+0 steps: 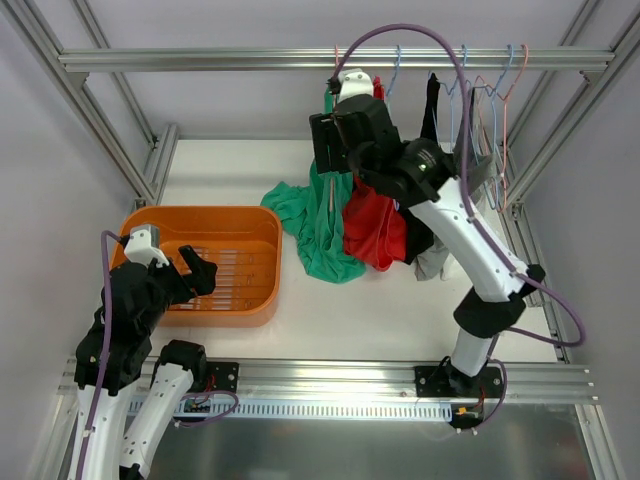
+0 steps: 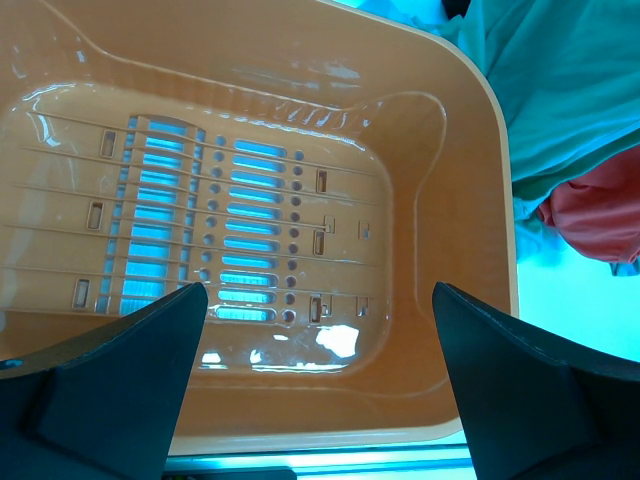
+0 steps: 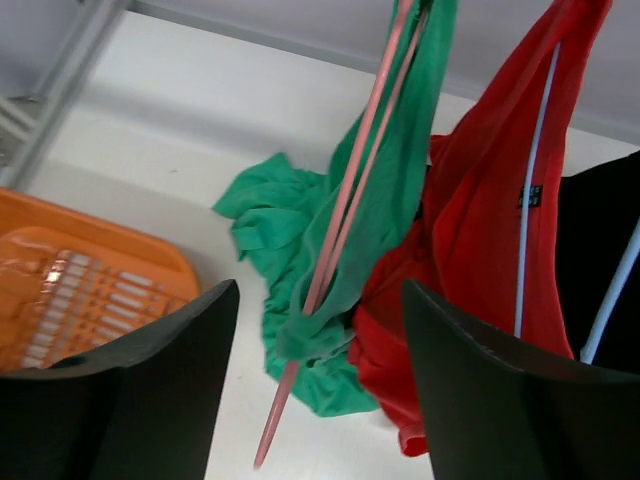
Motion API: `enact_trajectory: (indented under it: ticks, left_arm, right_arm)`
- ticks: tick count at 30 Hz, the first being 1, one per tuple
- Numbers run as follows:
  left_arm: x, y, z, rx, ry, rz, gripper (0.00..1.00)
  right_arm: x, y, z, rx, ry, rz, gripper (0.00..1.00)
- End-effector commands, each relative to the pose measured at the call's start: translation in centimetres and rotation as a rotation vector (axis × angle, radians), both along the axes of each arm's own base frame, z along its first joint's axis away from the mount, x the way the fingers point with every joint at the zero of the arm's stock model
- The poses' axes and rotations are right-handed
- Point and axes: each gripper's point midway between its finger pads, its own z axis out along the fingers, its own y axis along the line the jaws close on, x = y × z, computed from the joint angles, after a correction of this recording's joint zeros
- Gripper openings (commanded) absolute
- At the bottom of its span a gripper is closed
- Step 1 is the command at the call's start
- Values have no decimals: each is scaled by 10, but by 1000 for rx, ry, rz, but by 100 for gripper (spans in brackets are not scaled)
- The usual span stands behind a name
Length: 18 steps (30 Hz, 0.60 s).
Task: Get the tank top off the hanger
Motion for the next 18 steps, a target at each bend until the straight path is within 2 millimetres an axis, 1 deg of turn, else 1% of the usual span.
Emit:
enact_trajectory:
  ticks: [1,2,3,4,6,7,9,11,16,18]
  left_arm:
    - [6,-3,8,-15,-37,-7,99]
    - [6,-3,8,-15,-36,-7,99]
    - [6,-3,8,-15,-39,-7,99]
    - [7,-3,7,-14,-33,-7,99]
    - [6,-4,8,-14,-37,-9,99]
    - [6,-4,8,-16,-37,-9,99]
    - [6,-4,7,-15,-35,-11,99]
    - [6,-4,7,-15,-35,-11,99]
    - [6,-4,9,-16,-43,-13,99]
    - [6,-4,9,-17,-48,-12,99]
  right_arm:
    - [26,-20,27,6,-111,-138,67]
    - [29,-18,25,5,-105,-141,61]
    - [33,-18,20,-2,-99,-152,53]
    - [37,-16,14,-12,-90,-155,50]
    - [41,-13,9,-12,-83,-155,48]
    - [44,-10,5,-17,-78,-154,45]
    - [47,-9,4,-17,-83,-163,40]
    - [49,-10,3,-12,-83,-178,35]
    - [53,-11,4,14,-88,-199,20]
    - [54,-15,7,17,-96,-215,18]
